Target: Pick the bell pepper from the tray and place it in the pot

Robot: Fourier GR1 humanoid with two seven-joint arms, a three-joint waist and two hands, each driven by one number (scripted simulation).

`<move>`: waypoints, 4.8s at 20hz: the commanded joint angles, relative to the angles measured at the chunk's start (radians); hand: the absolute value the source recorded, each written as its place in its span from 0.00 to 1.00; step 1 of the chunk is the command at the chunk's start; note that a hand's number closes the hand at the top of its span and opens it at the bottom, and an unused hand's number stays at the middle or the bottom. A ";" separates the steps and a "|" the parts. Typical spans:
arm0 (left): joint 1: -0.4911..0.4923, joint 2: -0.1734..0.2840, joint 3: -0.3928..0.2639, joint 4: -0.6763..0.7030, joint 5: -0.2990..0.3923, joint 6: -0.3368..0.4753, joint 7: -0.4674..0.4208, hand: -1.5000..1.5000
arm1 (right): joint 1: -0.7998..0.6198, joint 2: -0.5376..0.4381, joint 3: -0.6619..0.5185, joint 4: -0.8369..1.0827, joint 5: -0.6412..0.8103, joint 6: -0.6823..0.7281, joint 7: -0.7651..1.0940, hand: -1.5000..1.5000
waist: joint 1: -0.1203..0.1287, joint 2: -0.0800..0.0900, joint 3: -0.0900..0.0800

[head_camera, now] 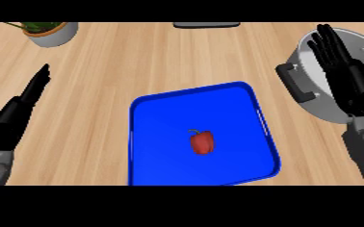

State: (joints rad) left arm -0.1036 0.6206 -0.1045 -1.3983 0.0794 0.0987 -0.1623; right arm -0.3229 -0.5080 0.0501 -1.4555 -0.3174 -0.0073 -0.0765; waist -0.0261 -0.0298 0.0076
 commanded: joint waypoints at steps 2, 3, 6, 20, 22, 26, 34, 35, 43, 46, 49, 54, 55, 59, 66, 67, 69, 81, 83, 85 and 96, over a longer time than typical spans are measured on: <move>-0.009 -0.089 -0.023 -0.074 0.051 0.013 0.080 0.50 | 0.021 0.112 0.186 -0.068 0.024 0.087 -0.014 0.00 | 0.048 0.025 -0.006; -0.057 -0.140 -0.029 -0.048 0.080 0.019 0.100 0.50 | -0.024 0.133 0.254 -0.083 0.010 0.150 0.011 0.00 | 0.051 0.032 -0.008; -0.076 -0.241 -0.049 -0.069 0.169 0.009 0.143 0.50 | -0.063 0.234 0.463 -0.086 0.004 0.290 0.039 0.00 | 0.135 0.046 -0.010; -0.030 -0.298 -0.044 -0.251 0.214 0.135 0.420 0.50 | 0.073 -0.139 0.456 -0.451 0.682 0.041 -0.198 0.00 | 0.013 0.018 -0.008; -0.014 -0.347 -0.097 -0.243 0.159 0.171 0.388 0.50 | 0.069 -0.197 0.442 -0.527 0.698 0.101 -0.147 0.00 | 0.011 0.020 -0.009; -0.013 -0.333 -0.068 -0.257 0.171 0.169 0.410 0.50 | -0.005 -0.242 0.465 -0.684 0.716 0.263 0.108 0.00 | 0.017 0.020 -0.010; -0.079 -0.314 -0.016 -0.236 0.211 0.110 0.455 0.50 | -0.081 -0.134 0.589 -0.751 0.749 0.477 0.509 0.00 | 0.025 0.027 -0.009; -0.034 -0.360 -0.076 -0.246 0.143 0.162 0.415 0.50 | -0.137 -0.108 0.575 -0.746 0.698 0.540 0.586 0.00 | 0.030 0.027 -0.010; -0.013 -0.367 -0.060 -0.314 0.131 0.132 0.469 0.50 | -0.124 0.066 0.615 -0.631 0.792 0.624 0.681 0.00 | 0.031 0.029 -0.008; -0.023 -0.389 -0.039 -0.215 0.127 0.117 0.400 0.50 | -0.141 0.076 0.637 -0.593 0.834 0.673 0.706 0.00 | 0.029 0.029 -0.008; -0.028 -0.368 -0.032 -0.305 0.123 0.112 0.484 0.50 | -0.075 0.015 0.613 -0.539 0.928 0.626 0.564 0.00 | 0.030 0.029 -0.007; -0.048 -0.420 -0.019 -0.242 0.102 0.109 0.463 0.50 | -0.023 0.104 0.666 -0.544 1.053 0.636 0.618 0.00 | 0.025 0.030 -0.008; -0.067 -0.413 0.002 -0.222 0.090 0.097 0.439 0.50 | -0.014 0.135 0.647 -0.596 1.043 0.660 0.637 0.00 | 0.024 0.029 -0.008; -0.039 -0.415 0.008 -0.261 0.092 0.074 0.459 0.50 | -0.019 0.223 0.663 -0.500 1.115 0.592 0.579 0.00 | 0.028 0.030 -0.008; -0.011 -0.470 -0.016 -0.286 0.042 0.078 0.453 0.50 | 0.041 0.304 0.683 -0.489 1.204 0.631 0.596 0.00 | 0.027 0.029 -0.008; 0.006 -0.433 0.028 -0.292 0.081 0.037 0.455 0.50 | 0.054 0.325 0.709 -0.463 1.245 0.580 0.605 0.00 | 0.028 0.029 -0.008; 0.020 -0.478 -0.039 -0.377 0.012 0.108 0.515 0.50 | 0.040 0.369 0.708 -0.448 1.254 0.625 0.647 0.00 | 0.029 0.028 -0.008; -0.075 -0.491 0.032 -0.258 -0.002 0.053 0.493 0.50 | 0.013 0.418 0.657 -0.235 1.395 0.589 0.528 0.00 | 0.026 0.030 -0.008; -0.053 -0.469 0.064 -0.275 0.031 0.023 0.484 0.50 | 0.012 0.417 0.691 -0.160 1.450 0.545 0.522 0.00 | 0.029 0.030 -0.008; -0.018 -0.455 0.081 -0.290 0.050 0.000 0.485 0.50 | -0.003 0.419 0.675 -0.131 1.455 0.584 0.524 0.00 | 0.030 0.030 -0.008; -0.045 -0.517 0.045 -0.350 -0.017 0.047 0.561 0.50 | 0.012 0.408 0.606 -0.011 1.559 0.520 0.427 0.00 | 0.026 0.029 -0.007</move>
State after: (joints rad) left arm -0.1057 0.1270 -0.0495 -1.7312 0.0915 0.1138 0.3487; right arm -0.3391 -0.0822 0.6682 -1.4855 1.2120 0.5385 0.3892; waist 0.0030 -0.0002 -0.0001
